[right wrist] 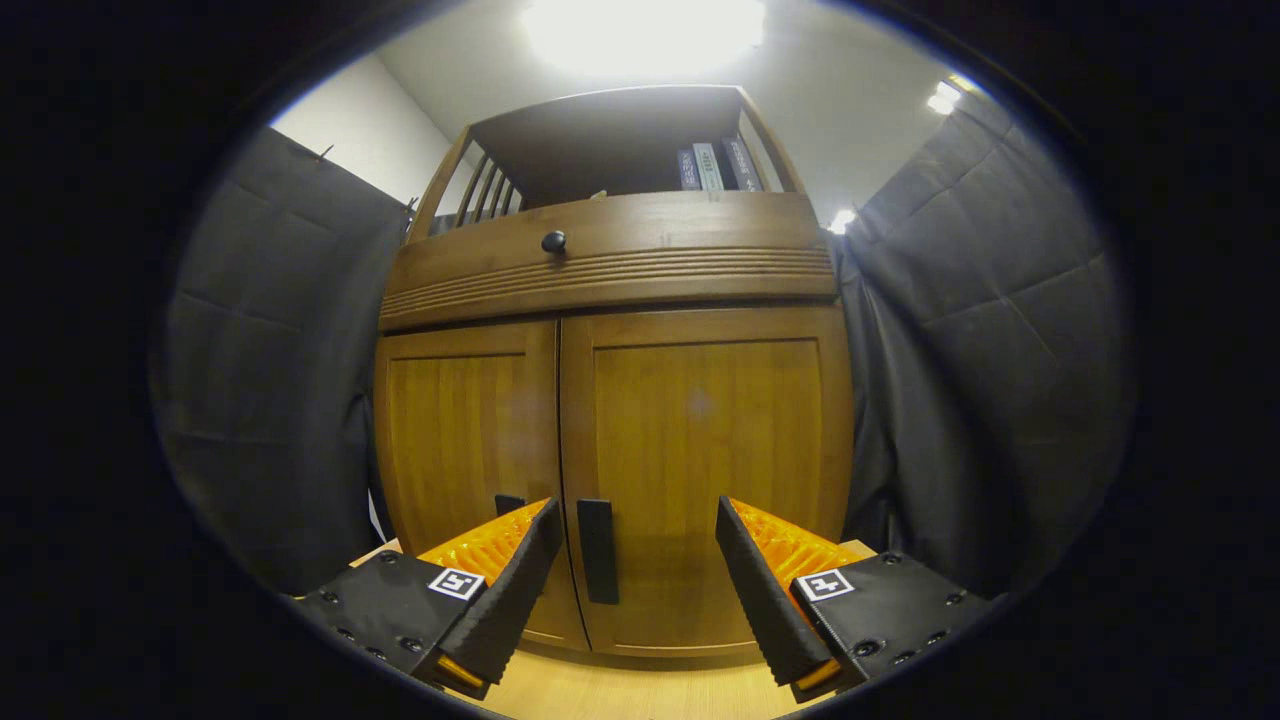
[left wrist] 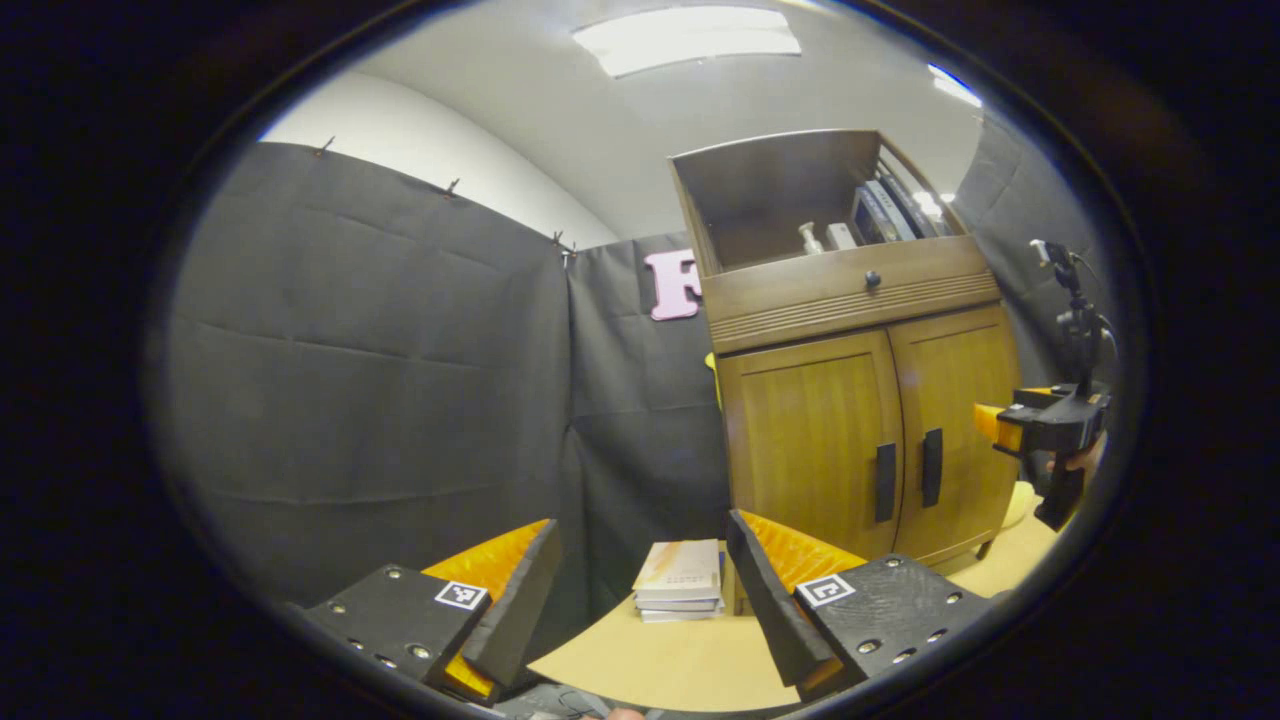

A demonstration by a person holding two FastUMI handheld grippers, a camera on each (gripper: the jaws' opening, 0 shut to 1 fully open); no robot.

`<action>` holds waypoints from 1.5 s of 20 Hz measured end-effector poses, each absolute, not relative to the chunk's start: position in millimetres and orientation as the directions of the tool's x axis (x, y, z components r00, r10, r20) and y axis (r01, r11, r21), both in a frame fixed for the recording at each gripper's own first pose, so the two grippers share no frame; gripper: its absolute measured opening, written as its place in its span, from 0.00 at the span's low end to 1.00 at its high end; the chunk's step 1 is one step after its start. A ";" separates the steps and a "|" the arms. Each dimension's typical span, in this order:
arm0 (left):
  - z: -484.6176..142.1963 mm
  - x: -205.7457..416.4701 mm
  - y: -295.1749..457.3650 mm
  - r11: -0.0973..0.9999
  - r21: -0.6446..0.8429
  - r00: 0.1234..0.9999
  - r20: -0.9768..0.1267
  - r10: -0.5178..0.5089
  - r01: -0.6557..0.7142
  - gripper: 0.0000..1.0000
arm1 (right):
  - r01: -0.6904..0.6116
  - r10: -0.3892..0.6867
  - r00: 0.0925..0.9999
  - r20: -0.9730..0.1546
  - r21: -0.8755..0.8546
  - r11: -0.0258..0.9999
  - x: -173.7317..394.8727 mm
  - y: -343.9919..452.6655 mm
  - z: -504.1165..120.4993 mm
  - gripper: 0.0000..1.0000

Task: Open the right door of the double-door shoe cabinet with the right hand, and open the left door with the left hand.

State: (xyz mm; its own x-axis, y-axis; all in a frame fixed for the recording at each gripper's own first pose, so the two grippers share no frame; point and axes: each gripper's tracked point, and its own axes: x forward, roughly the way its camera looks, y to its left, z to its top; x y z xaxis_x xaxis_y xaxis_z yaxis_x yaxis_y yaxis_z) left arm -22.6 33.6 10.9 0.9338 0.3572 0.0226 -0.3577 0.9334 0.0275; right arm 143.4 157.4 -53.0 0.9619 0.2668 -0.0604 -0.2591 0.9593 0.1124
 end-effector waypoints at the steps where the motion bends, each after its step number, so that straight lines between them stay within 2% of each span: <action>1: 12.9 -24.7 35.9 0.928 0.030 0.928 0.025 0.372 -0.372 0.98 | -0.261 0.269 0.961 -0.065 0.111 0.959 148.9 161.9 -55.4 0.98; 8: 17.5 -36.7 49.3 0.889 0.038 0.890 0.018 0.455 -0.455 0.98 | -0.269 0.284 0.952 -0.114 0.130 0.954 178.2 190.1 -76.4 0.97; 17: 19.1 -46.1 56.7 0.861 0.045 0.861 -0.005 0.508 -0.507 0.98 | -0.283 0.299 0.934 -0.195 0.105 0.953 213.2 223.3 -115.9 0.98; 21: 15.6 -45.2 56.9 0.851 0.046 0.852 -0.022 0.524 -0.523 0.98 | -0.276 0.296 0.925 -0.240 0.111 0.955 224.8 231.9 -131.7 0.84; 24: 11.2 -44.5 56.1 0.846 0.051 0.846 -0.031 0.533 -0.531 0.98 | -0.260 0.287 0.920 -0.266 0.133 0.956 233.4 234.0 -141.5 0.63; 26: 12.4 -45.8 55.6 0.844 0.050 0.844 -0.034 0.536 -0.534 0.98 | -0.260 0.293 0.913 -0.285 0.149 0.954 234.7 236.6 -147.6 0.54; 27: 13.1 -46.2 55.8 0.843 0.050 0.843 -0.035 0.537 -0.535 0.98 | -0.221 0.249 0.922 -0.295 0.126 0.967 236.3 226.8 -148.5 0.54; 29: 13.6 -46.1 55.5 0.845 0.051 0.844 -0.038 0.535 -0.533 0.98 | -0.231 0.266 0.921 -0.285 0.150 0.961 238.8 229.1 -147.1 0.33; 30: 13.6 -46.5 54.4 0.847 0.050 0.846 -0.039 0.532 -0.530 0.98 | -0.240 0.270 0.921 -0.280 0.136 0.961 240.0 228.7 -149.1 0.30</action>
State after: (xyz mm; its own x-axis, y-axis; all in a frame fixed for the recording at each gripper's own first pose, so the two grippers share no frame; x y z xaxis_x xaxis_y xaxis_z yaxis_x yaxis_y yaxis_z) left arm -46.5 54.4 13.6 0.8459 0.5318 -0.0395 -0.5299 0.8466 0.0496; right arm 240.0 228.7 -149.1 0.9215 0.2695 -0.2797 -0.2397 0.9612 0.1364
